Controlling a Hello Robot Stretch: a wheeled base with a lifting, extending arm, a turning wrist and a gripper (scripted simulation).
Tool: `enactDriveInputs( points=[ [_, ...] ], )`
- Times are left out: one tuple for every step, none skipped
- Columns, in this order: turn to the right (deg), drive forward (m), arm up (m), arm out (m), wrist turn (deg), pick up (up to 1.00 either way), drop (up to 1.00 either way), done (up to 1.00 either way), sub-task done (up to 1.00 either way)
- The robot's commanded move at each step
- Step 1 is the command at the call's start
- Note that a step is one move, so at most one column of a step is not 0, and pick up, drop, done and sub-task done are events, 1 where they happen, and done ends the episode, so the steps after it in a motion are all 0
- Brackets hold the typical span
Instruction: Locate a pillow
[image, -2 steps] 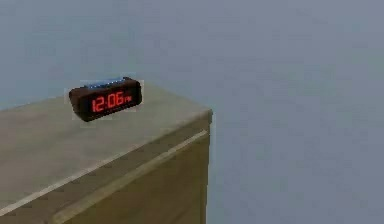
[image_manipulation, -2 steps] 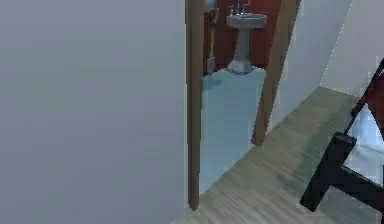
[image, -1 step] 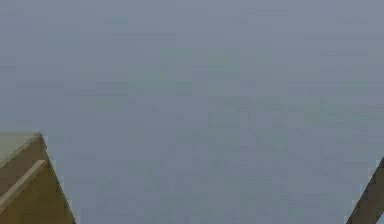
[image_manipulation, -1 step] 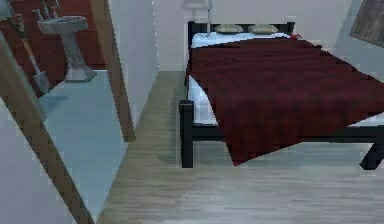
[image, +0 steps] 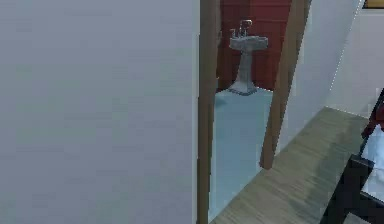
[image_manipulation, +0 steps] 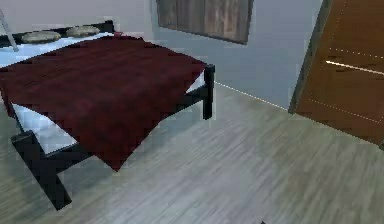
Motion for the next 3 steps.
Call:
enactDriveInputs(
  points=[
    [33.0, 0.0, 0.0, 0.0, 0.0, 0.0, 0.0, 0.0, 0.0],
    [0.0, 1.0, 0.0, 0.0, 0.0, 0.0, 0.0, 0.0, 0.0],
    [0.0, 0.5, 0.0, 0.0, 0.0, 0.0, 0.0, 0.0, 0.0]
  ],
)
